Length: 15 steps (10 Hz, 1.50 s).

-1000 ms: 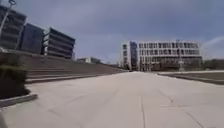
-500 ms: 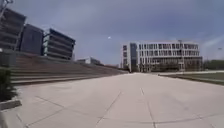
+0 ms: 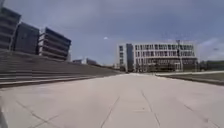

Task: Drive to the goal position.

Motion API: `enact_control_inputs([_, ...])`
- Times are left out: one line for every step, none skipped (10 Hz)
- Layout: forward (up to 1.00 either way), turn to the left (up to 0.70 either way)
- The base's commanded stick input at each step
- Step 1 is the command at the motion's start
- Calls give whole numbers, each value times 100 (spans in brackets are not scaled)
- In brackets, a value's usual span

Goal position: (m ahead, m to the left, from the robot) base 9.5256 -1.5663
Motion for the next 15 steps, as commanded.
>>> enact_control_inputs([100, 0])
enact_control_inputs([100, 0])
enact_control_inputs([100, -15])
enact_control_inputs([100, -35])
enact_control_inputs([100, -24])
enact_control_inputs([100, 0])
enact_control_inputs([100, 0])
enact_control_inputs([100, 0])
enact_control_inputs([100, 0])
enact_control_inputs([100, 0])
enact_control_inputs([100, 0])
enact_control_inputs([100, 2])
enact_control_inputs([100, 11])
enact_control_inputs([100, 30])
enact_control_inputs([100, 37])
